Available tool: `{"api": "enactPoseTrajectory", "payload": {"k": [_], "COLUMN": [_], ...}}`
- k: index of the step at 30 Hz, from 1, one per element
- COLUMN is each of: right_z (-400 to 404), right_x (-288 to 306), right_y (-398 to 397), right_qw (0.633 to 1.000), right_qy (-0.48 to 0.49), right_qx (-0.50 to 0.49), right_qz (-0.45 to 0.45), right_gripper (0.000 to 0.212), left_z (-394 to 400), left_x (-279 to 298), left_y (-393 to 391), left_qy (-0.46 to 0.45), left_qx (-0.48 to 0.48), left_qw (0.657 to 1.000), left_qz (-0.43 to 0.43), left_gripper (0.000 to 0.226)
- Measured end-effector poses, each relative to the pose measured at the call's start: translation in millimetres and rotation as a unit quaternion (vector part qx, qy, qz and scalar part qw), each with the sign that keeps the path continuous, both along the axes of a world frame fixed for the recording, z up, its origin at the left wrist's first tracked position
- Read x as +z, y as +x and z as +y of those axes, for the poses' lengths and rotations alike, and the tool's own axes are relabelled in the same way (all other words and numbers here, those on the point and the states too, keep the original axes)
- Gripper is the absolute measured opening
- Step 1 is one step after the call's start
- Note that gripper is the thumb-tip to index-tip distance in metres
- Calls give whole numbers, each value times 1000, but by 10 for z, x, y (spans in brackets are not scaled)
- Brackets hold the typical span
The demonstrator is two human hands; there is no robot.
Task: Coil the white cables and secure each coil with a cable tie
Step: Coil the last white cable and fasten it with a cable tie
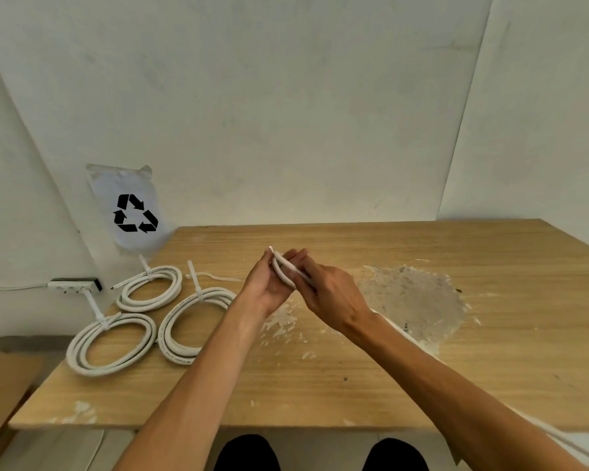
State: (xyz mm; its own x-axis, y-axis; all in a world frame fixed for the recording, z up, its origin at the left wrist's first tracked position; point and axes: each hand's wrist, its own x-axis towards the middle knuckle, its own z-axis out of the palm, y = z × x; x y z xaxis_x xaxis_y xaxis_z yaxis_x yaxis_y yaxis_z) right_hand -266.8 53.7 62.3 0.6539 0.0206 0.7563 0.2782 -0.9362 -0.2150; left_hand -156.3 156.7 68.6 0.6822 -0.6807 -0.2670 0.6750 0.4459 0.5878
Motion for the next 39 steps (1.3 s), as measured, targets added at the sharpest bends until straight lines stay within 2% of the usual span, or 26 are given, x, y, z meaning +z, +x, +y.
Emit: {"api": "enactPoseTrajectory", "payload": {"k": [3,8,12,15,18,20,23,25,27,31,35,39], "right_z": [-11,-188,-453,-686,-876,-966,-1107,-1173,-1171,-1013,-933,-1048], "right_x": [-90,-62,-208,-298,-101,130,493,705,850,893,762,565], "right_y": [31,53,-2,-131,-156,-108,-90,-142,-189,-193,-100,-62], "right_qw": [993,987,976,991,980,948,888,828,797,816,822,836], "right_qy": [-113,-150,-209,-120,20,105,189,250,277,255,259,245], "right_qx": [28,65,41,8,-24,-24,20,90,131,121,112,44], "right_qz": [9,-9,32,64,197,300,419,493,521,504,494,489], "right_gripper": [17,26,35,41,57,60,51,42,41,44,50,57], "left_z": [89,271,417,565,680,715,754,795,850,849,779,701], "left_x": [-6,-5,52,141,209,282,371,369,352,308,370,299], "left_y": [17,76,168,310,370,349,273,236,222,161,69,51], "left_qy": [-107,-200,-262,-271,-278,-263,-214,-212,-224,-239,-294,-210], "left_qx": [-26,-54,-24,-22,-74,-90,-88,-108,-130,-158,-164,-77], "left_qw": [993,977,962,962,957,958,964,962,957,950,936,962], "left_qz": [53,50,68,30,-23,-66,-130,-137,-129,-124,-100,-155], "left_gripper": [47,39,37,36,41,46,51,51,52,55,54,50]}}
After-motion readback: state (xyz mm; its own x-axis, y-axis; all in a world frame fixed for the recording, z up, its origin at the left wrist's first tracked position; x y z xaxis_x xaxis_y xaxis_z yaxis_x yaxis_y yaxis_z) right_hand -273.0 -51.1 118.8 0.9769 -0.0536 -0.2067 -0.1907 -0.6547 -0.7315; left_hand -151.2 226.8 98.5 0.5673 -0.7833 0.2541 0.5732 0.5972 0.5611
